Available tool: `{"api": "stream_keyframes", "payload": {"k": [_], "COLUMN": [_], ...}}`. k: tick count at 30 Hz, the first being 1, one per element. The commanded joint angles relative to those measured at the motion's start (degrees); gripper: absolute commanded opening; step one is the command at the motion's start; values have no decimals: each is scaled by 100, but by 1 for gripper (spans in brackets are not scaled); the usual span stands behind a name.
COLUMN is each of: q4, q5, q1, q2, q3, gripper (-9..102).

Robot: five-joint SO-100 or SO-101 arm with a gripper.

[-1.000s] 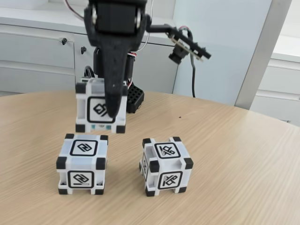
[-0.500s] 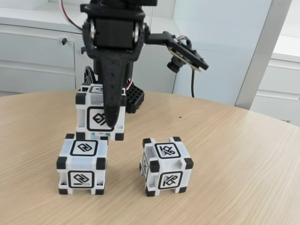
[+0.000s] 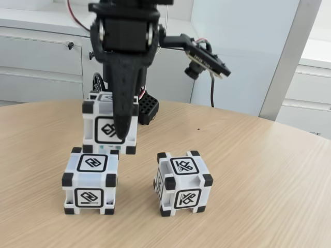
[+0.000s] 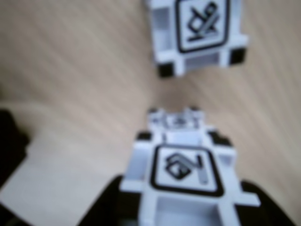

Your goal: Stack cubes from left to right.

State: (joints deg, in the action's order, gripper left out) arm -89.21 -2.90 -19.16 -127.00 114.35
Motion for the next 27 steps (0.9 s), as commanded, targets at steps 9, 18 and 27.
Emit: {"api": "stream_keyframes", "payload": {"k": [9, 18, 27], "q4": [53, 53, 53], "q5": [53, -53, -88], "q1": [-53, -527, -545], "q2": [686, 642, 729], "q3": [-501, -686, -1081], "gripper": [0, 0, 0]}}
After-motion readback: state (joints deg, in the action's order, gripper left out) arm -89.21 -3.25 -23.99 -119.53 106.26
